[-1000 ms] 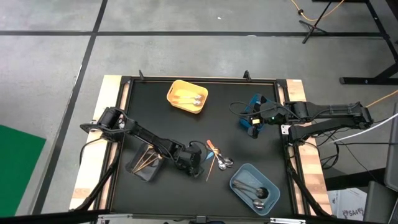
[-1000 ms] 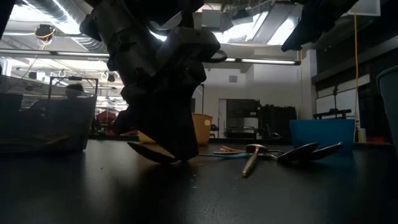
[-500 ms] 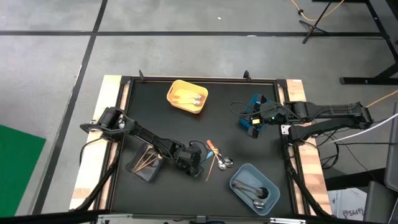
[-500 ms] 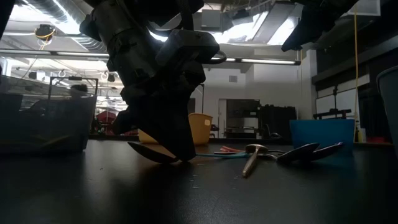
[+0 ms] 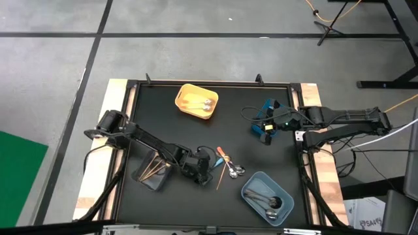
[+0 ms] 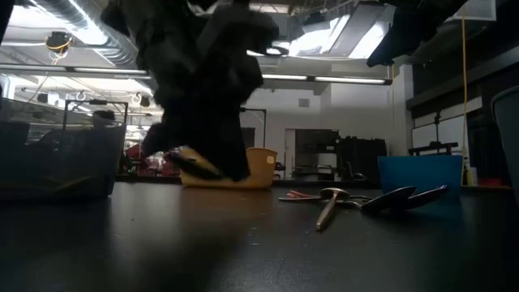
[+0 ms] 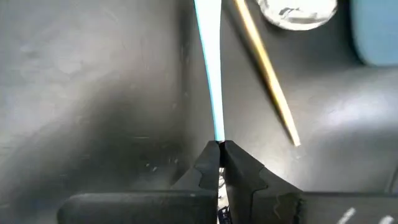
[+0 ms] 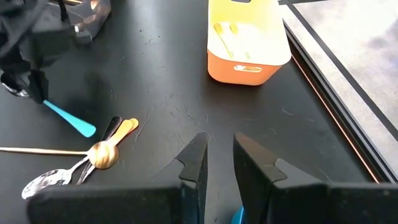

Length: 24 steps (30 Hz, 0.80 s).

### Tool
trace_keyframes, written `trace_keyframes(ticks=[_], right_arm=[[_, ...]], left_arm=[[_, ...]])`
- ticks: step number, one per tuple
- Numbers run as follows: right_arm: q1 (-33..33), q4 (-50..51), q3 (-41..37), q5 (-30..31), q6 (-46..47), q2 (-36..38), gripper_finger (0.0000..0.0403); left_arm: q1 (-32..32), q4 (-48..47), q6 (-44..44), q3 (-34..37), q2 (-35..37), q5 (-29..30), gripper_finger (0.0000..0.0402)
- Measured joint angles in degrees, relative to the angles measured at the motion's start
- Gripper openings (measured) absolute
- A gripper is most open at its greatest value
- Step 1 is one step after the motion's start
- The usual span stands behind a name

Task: Sort silverware by color (type)
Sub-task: Put the light blue spoon into the blue bin

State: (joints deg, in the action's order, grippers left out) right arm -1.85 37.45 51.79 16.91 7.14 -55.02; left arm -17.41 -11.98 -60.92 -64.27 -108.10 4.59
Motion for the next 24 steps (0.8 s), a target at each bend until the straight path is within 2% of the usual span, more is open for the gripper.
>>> trace_keyframes(ticks=[9, 15, 24], right_arm=[[0.0, -0.06, 0.0, 0.0, 0.0, 0.0, 0.0067], [0.0, -0.82, 0.0, -0.02, 0.02, 0.0, 0.0067], [0.0, -6.67, 0.0, -0.04, 0.05, 0.0, 0.0067]], left_arm=[[0.04, 0.0, 1.76, -0.07, 6.46, 7.94, 0.0001], [1.24, 0.72, 7.11, -0.13, 8.58, 16.85, 0.0001], [5.57, 6.96, 17.4, -0.17, 8.7, 23.63, 0.0001]])
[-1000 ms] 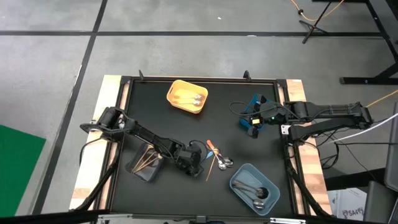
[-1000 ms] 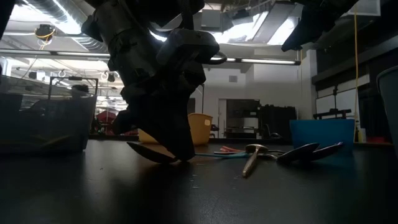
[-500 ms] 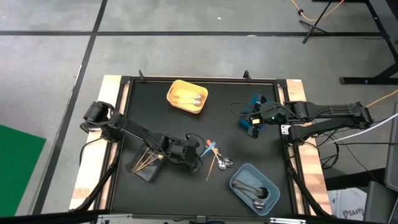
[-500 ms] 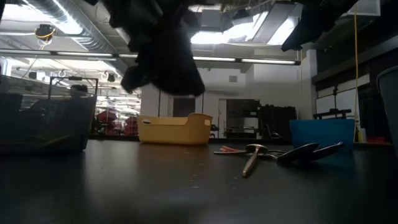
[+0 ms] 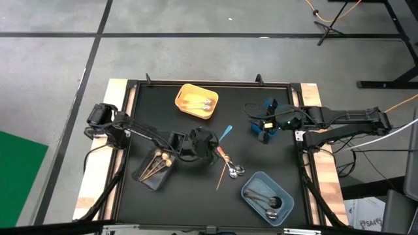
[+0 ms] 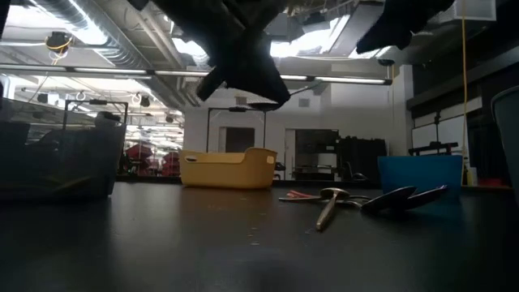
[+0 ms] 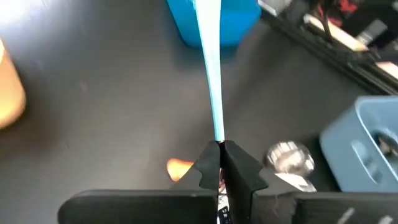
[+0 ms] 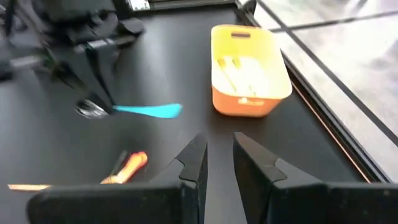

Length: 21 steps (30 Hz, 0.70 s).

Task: Sort silverware by color (type)
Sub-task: Put the light blue spoon into the blue bin

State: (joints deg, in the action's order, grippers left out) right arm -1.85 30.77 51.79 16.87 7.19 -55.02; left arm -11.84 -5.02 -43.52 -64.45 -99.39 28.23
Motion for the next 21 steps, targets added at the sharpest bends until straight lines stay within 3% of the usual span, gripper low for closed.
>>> trace_keyframes(ticks=[8, 21], right_arm=[[0.0, -7.46, 0.02, 0.04, 0.05, -0.59, 0.0067], [0.0, -17.86, 0.07, 0.04, 6.24, -7.36, 0.0098]], left_arm=[[4.1, 10.81, 11.4, 0.0, 0.0, 5.22, 0.0001], [7.09, 25.01, 22.46, 0.0, 0.0, 5.45, 0.0001]])
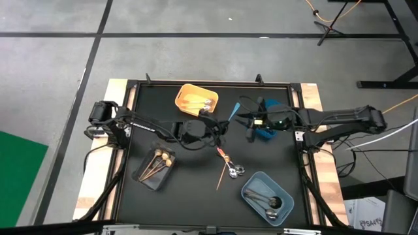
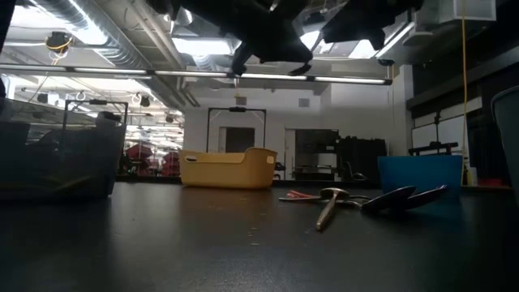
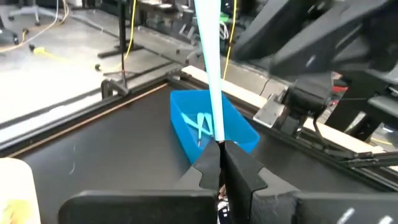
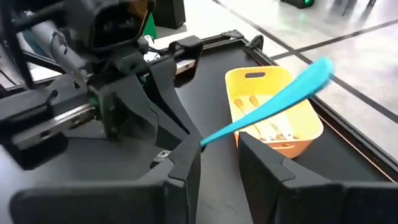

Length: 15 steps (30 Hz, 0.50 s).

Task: Sort silverware by color (type)
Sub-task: Put the light blue spoon into the blue bin

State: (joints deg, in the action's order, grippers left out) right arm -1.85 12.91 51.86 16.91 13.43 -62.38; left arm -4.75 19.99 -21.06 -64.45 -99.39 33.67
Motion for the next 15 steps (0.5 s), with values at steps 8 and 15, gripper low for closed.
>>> trace_keyframes(ticks=[8, 15], right_arm=[[0.0, -3.82, 0.0, -0.02, 0.02, -4.06, 0.0098], [0.0, -4.05, 0.0, 0.0, 0.01, -5.85, 0.0098]], left_arm=[[0.0, 1.59, 0.76, 0.0, 0.0, 0.18, 0.0001], [-0.07, 1.41, 0.72, 0.0, 0.0, 0.35, 0.0001]])
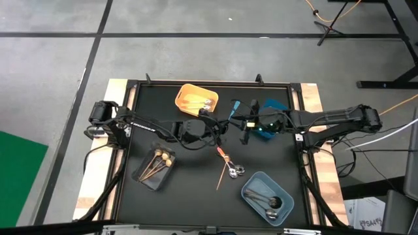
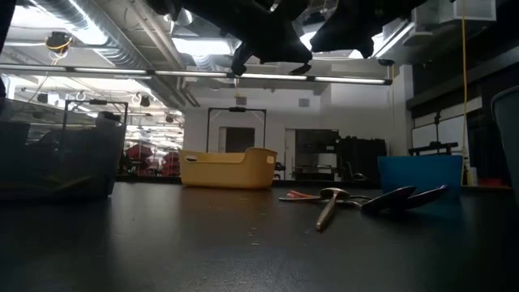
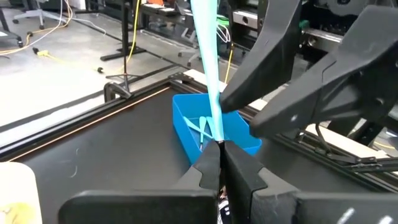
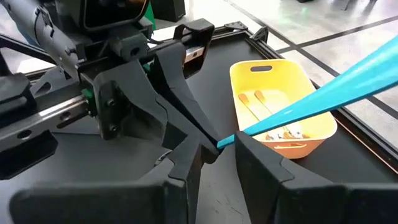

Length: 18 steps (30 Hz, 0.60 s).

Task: Sort silverware by color (type)
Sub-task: Put the light blue spoon into the blue bin

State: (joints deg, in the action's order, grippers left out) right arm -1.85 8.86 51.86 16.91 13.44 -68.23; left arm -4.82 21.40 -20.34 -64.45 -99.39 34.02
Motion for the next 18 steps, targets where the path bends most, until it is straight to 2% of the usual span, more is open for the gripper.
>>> trace_keyframes(ticks=[18], right_arm=[[-0.04, -3.42, -0.02, -0.04, 0.03, -1.85, 0.0099]], left_arm=[[-1.68, 0.12, 1.43, 0.07, 0.0, 4.41, 0.0001]])
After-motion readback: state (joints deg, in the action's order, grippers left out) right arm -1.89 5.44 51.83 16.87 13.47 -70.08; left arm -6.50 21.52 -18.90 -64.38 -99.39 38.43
